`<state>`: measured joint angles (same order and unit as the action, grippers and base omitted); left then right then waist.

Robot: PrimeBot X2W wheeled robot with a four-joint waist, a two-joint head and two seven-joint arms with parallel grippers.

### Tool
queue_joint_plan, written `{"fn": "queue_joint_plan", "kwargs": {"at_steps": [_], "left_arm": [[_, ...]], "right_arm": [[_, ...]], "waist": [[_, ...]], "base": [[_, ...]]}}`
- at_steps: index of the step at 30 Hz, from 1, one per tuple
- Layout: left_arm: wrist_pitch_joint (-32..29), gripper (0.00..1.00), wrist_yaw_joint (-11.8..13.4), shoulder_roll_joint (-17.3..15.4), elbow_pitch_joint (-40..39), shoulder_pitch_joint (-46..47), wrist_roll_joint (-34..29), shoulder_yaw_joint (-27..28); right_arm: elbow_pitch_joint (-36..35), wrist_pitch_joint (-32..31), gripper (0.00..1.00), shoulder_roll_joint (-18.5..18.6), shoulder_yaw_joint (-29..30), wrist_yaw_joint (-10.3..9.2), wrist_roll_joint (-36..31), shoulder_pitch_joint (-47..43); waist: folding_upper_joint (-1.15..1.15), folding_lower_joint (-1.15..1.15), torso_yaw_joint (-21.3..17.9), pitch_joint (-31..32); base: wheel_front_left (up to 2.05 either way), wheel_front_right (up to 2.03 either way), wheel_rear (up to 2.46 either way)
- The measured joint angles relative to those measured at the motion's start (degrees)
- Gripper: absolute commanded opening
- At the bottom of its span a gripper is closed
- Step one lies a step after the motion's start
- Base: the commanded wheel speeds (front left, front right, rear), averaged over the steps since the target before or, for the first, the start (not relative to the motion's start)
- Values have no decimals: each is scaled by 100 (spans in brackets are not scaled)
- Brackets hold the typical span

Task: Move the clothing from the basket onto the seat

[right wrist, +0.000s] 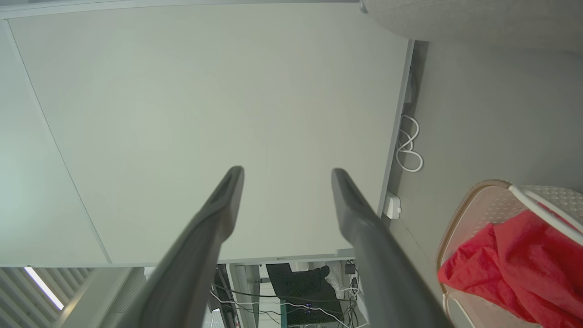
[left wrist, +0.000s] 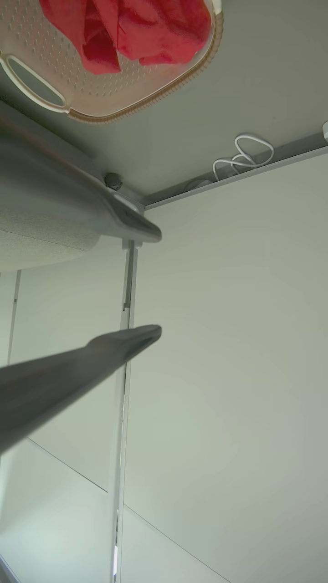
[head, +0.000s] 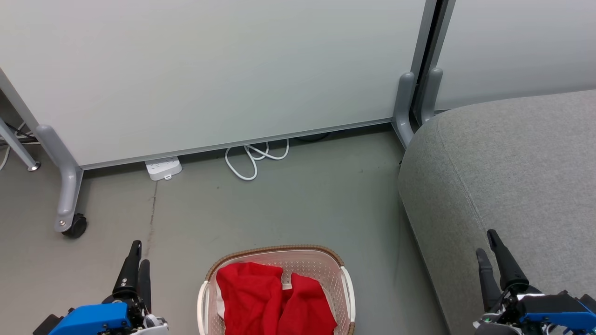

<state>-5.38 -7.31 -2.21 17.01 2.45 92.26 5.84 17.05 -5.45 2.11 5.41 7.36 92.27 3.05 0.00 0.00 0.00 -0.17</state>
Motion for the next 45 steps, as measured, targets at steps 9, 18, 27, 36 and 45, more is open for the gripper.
{"fn": "queue_joint_plan", "kwargs": {"at_steps": [9,18,27,36,45], "left_arm": [[252,100,122,-2,-75,3,-515,-134],[464,100,275,-5,-193,4,-1544,-339],[673,100,348,-29,-229,4,-2736,-550],[855,100,399,-51,-268,3,-3682,-700],[1016,100,434,-53,-278,3,-4470,-813]], "right_arm": [[19,255,100,1,-140,0,-517,26],[37,474,100,2,-189,1,-1548,64],[45,668,100,4,-267,1,-2747,135],[27,762,100,5,-278,1,-3675,137],[-58,845,100,12,-303,2,-4377,138]], "waist": [[0,0,0,2],[0,0,10,2],[0,0,16,6],[0,0,13,11],[0,0,25,19]], "base": [[0,0,0],[0,0,0],[0,0,0],[0,0,0],[0,0,0]]}}
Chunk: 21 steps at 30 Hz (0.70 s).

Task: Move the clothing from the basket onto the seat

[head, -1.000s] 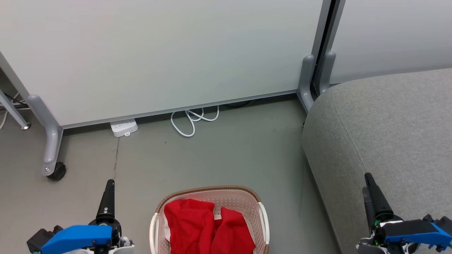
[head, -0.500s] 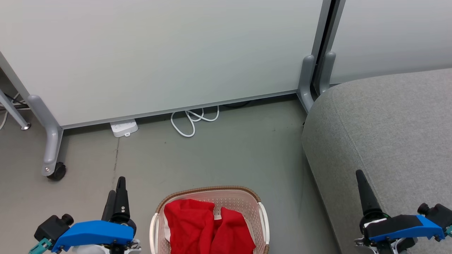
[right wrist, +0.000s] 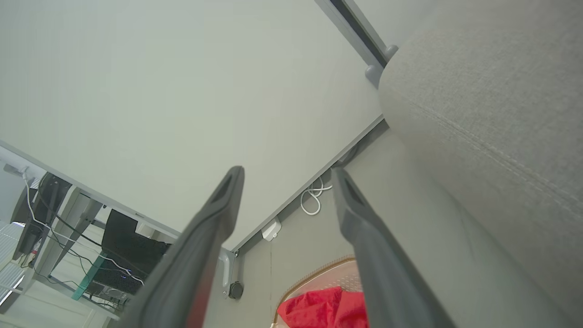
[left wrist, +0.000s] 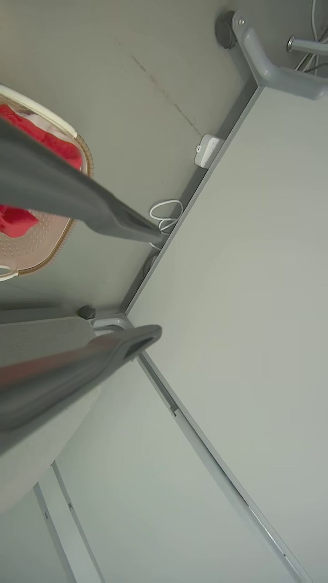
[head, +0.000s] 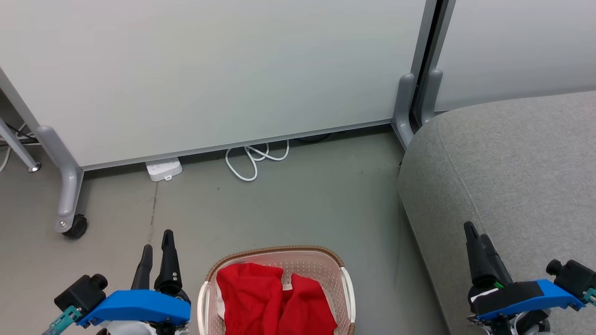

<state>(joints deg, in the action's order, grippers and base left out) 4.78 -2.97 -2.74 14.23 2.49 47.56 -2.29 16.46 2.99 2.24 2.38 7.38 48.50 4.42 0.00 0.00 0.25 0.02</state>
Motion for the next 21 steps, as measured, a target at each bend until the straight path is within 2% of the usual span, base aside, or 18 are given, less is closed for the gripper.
{"fn": "queue_joint_plan", "kwargs": {"at_steps": [21], "left_arm": [[348,100,65,-2,57,2,-1459,-177]], "right_arm": [[-43,171,100,11,54,1,-1458,7]], "waist": [[0,0,51,-6]], "base": [[0,0,0]]}}
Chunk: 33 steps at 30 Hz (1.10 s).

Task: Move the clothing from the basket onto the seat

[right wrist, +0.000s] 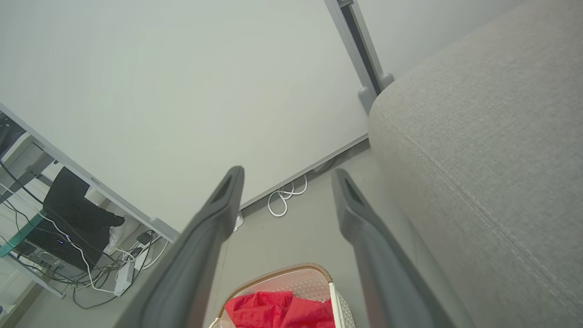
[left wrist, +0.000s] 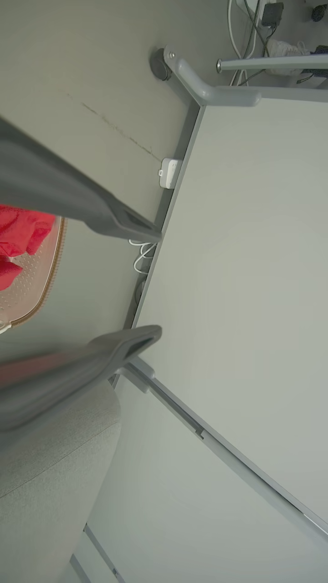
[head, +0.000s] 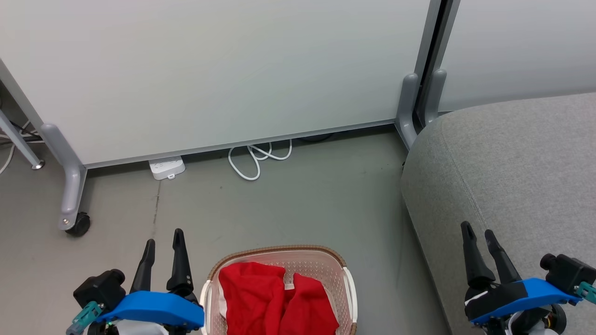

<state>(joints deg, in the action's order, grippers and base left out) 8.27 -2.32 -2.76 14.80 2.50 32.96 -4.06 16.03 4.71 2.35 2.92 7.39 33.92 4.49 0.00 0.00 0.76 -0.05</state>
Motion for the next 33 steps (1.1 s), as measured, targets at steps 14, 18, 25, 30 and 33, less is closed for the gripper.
{"fn": "queue_joint_plan", "kwargs": {"at_steps": [14,18,25,30,33], "left_arm": [[194,100,37,-4,112,25,-804,-88],[250,100,36,-4,147,30,-981,-138],[339,100,33,-5,214,77,-1269,-200],[396,100,34,-5,236,91,-1457,-229],[422,100,35,-5,241,91,-1537,-240]], "right_arm": [[-3,65,100,8,-14,1,-828,9],[-11,97,100,10,-12,1,-1069,21],[-31,143,100,14,1,1,-1530,63],[-38,167,100,18,-4,2,-1795,63],[-40,168,100,20,-13,2,-1893,64]], "waist": [[0,0,14,9],[0,0,13,13],[0,0,7,21],[0,0,13,31],[0,0,17,40]], "base": [[0,0,0],[0,0,0],[0,0,0],[0,0,0],[0,0,0]]}}
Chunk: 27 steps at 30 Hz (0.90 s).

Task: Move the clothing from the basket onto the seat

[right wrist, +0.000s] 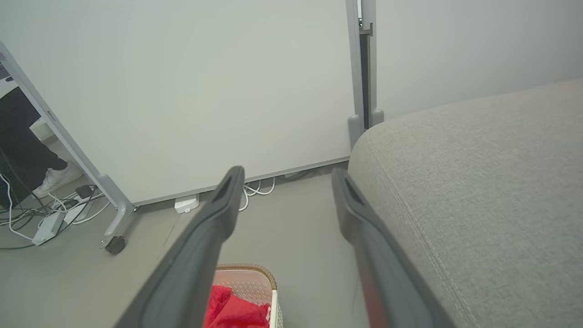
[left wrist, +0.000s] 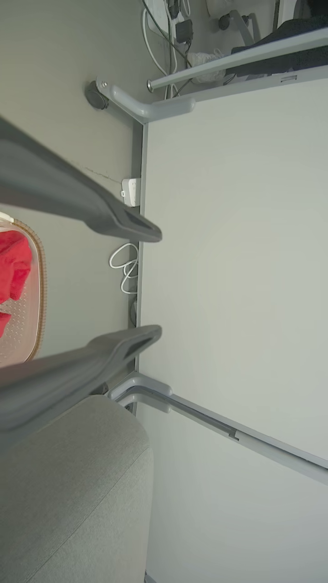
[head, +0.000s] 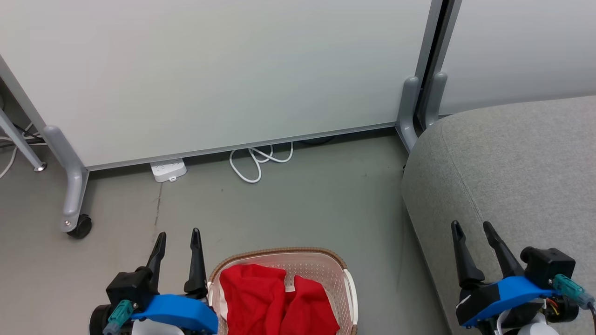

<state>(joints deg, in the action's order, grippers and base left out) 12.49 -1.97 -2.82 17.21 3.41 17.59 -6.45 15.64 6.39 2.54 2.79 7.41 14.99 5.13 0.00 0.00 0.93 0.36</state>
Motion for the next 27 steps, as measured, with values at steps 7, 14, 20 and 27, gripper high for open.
{"fn": "queue_joint_plan", "kwargs": {"at_steps": [7,14,20,27], "left_arm": [[76,100,19,0,34,-1,-224,-41],[159,100,41,0,37,-7,-247,-43],[225,100,57,0,19,-10,-291,-99],[252,100,119,-2,-47,-15,-297,-140]], "right_arm": [[-26,24,100,3,-14,0,-341,-2],[-77,26,100,9,-15,1,-686,-5],[-120,53,100,12,-21,1,-925,-7],[-140,74,100,14,-18,7,-1078,-8]], "waist": [[0,0,12,27],[0,0,8,12],[0,0,6,3],[0,0,11,15]], "base": [[0,0,0],[0,0,0],[0,0,0],[0,0,0]]}}
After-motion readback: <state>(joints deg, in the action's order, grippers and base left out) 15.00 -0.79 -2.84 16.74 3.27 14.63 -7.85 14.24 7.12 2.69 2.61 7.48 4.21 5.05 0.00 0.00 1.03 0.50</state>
